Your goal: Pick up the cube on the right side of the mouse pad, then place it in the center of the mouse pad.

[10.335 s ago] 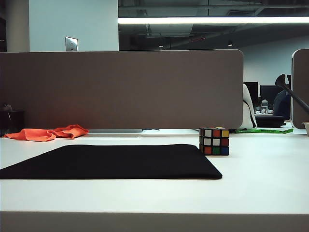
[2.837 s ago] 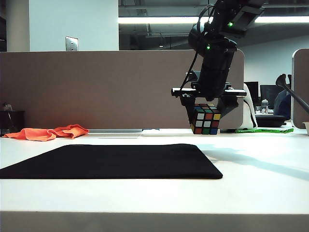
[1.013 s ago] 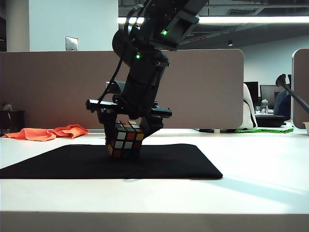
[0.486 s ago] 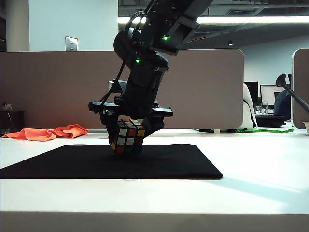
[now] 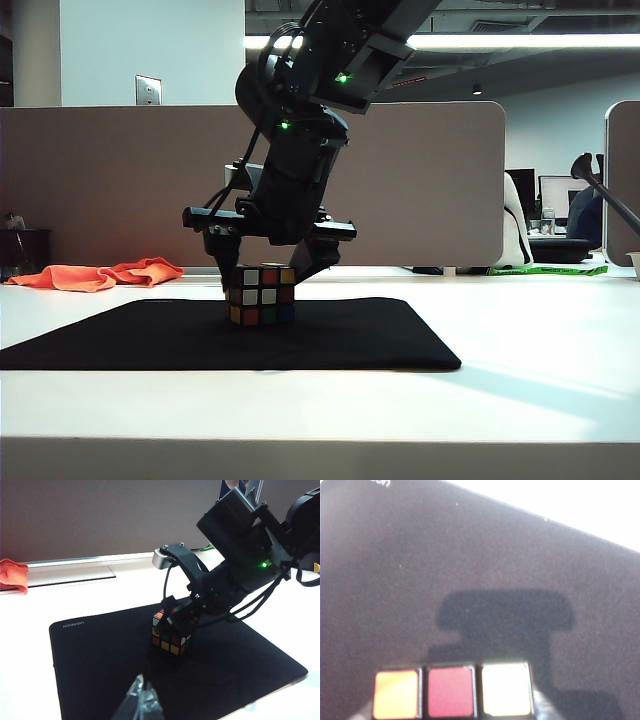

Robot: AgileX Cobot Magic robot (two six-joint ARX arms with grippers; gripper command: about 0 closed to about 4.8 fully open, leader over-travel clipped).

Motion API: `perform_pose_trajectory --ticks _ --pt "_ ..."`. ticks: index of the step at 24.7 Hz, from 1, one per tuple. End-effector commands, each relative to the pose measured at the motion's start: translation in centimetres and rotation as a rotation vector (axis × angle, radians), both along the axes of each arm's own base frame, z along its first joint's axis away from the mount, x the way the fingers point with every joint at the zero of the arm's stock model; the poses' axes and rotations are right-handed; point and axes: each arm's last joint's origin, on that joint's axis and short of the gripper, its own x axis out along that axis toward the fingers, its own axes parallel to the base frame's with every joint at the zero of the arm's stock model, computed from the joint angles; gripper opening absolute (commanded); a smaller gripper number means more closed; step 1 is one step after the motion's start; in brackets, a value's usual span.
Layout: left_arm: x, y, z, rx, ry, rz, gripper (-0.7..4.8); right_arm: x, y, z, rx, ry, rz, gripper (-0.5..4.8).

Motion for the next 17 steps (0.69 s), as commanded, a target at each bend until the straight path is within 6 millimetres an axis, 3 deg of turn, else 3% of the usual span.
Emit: perform_pose_trajectory --ticks 1,6,11,15,17 --pt "0.0 0.0 0.2 0.0 -0.015 -0.002 -0.06 0.2 0.2 0.6 0.036 -0.038 0.0 3.83" --pt "0.0 0.0 0.2 0.001 -0.016 -0.002 -0.06 0.2 0.2 1.1 0.044 -0.057 0.002 3.83" --pt "0.0 0.0 0.3 0.0 -0.016 -0.002 -0.06 0.6 -1.1 4.8 0.11 -0.165 -0.039 3.82" --pt "0.0 0.0 0.3 0.0 -0.017 -0.001 -0.06 1.3 -3.5 7.8 0.136 -0.231 -0.109 3.74" --pt "0.0 0.0 0.3 0.0 -0.016 0.0 -0.06 2.0 -5.2 8.8 0.125 -0.259 -0.173 1.87"
